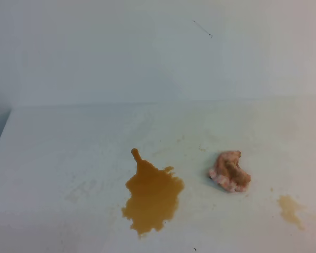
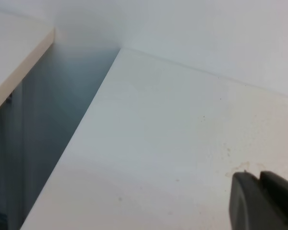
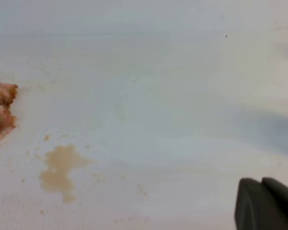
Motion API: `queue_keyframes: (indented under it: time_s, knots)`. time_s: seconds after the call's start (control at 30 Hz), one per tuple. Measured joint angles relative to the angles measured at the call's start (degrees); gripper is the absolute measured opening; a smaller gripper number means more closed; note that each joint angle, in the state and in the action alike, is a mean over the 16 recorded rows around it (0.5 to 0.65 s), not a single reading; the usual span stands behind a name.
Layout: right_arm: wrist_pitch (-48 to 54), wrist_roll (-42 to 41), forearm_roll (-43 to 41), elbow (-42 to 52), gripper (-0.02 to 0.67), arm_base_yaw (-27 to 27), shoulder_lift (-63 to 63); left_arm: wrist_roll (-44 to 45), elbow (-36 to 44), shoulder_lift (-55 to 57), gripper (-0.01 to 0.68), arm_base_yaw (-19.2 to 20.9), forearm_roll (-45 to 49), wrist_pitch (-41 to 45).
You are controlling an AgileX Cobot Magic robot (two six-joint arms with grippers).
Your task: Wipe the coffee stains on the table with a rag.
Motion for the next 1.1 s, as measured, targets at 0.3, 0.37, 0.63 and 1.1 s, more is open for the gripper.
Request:
queue_keyframes:
  time_s: [0.3, 0.37, 0.63, 1.1]
  knots:
    - [-0.48, 0.00, -0.16, 0.03, -0.002, 0.00, 0.00, 0.00, 0.00, 0.00, 0.000, 0.00, 0.00, 0.00]
    - [-1.02, 0.02, -0.17, 0.04, -0.002, 0.00, 0.00, 0.00, 0.00, 0.00, 0.000, 0.00, 0.00, 0.00]
    - [-6.18, 0.87, 1.05, 0.17, -0.002, 0.00, 0.00, 0.00, 0.00, 0.00, 0.000, 0.00, 0.00, 0.00]
    - [-23.48, 4.36, 4.65, 0.43, -0.002, 0.00, 0.00, 0.00, 0.00, 0.00, 0.000, 0.00, 0.00, 0.00]
